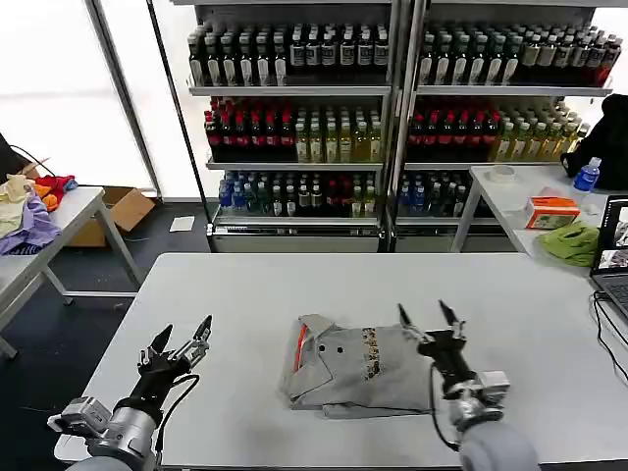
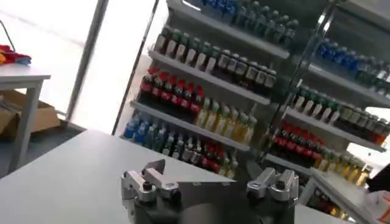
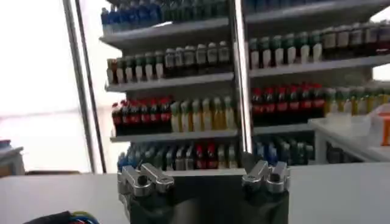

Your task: Fold and organize the clothes.

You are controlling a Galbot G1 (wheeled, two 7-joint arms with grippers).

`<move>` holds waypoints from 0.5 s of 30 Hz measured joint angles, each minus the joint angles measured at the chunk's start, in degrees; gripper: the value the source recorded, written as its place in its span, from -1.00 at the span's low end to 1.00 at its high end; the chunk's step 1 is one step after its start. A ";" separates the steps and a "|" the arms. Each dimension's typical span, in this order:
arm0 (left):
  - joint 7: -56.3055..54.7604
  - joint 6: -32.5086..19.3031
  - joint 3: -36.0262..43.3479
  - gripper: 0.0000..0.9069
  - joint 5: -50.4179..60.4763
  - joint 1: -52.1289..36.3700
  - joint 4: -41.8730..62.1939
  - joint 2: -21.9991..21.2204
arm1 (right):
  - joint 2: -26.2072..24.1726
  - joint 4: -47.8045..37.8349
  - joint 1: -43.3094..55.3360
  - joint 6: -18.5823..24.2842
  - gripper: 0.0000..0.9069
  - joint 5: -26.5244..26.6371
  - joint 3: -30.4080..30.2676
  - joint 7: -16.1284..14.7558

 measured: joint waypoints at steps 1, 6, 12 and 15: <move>0.20 -0.19 0.13 1.00 0.22 0.05 0.01 0.11 | -0.21 0.00 -1.15 1.14 1.00 0.89 2.21 -1.10; 1.31 -1.00 0.46 1.00 1.59 0.37 0.37 0.75 | -0.99 -1.20 -5.65 5.25 1.00 5.11 12.34 -5.23; 2.57 -2.26 0.38 1.00 4.25 1.04 0.75 0.88 | -1.52 -3.98 -8.44 7.73 1.00 7.61 19.23 -8.17; 3.06 -2.64 0.38 1.00 5.25 1.32 0.61 0.79 | -1.20 -4.85 -9.29 8.73 1.00 8.16 21.13 -9.15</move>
